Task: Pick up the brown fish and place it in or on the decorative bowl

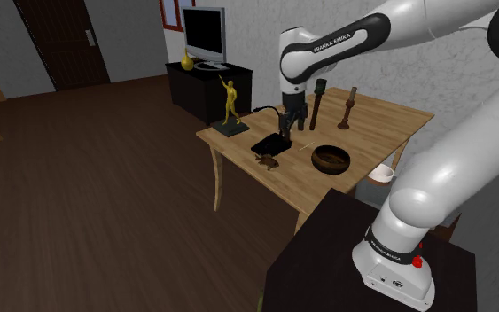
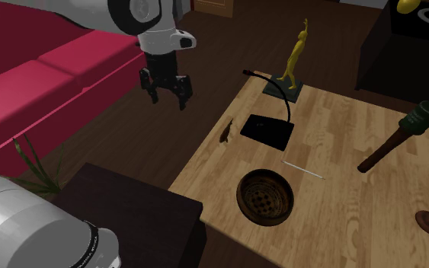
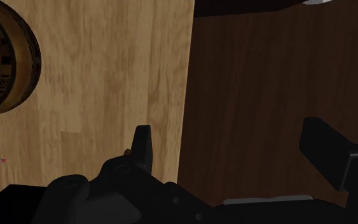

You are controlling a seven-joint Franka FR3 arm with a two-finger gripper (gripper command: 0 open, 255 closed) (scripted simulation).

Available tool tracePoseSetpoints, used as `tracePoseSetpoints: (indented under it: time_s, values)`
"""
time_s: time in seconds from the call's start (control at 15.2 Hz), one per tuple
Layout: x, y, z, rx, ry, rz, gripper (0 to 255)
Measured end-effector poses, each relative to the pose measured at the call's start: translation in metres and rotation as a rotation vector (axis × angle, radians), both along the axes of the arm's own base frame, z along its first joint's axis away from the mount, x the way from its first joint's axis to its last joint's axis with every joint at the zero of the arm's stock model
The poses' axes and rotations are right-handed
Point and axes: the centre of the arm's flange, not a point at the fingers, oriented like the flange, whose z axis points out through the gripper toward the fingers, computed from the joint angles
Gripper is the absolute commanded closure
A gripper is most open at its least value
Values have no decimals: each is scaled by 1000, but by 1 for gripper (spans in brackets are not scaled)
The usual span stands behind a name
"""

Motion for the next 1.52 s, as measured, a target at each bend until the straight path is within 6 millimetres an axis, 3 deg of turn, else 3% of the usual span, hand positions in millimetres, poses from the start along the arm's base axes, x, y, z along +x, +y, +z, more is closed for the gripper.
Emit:
tracePoseSetpoints:
  time_s: [1.52]
  values:
    - [187,-120,-212,11,31,-36,0]
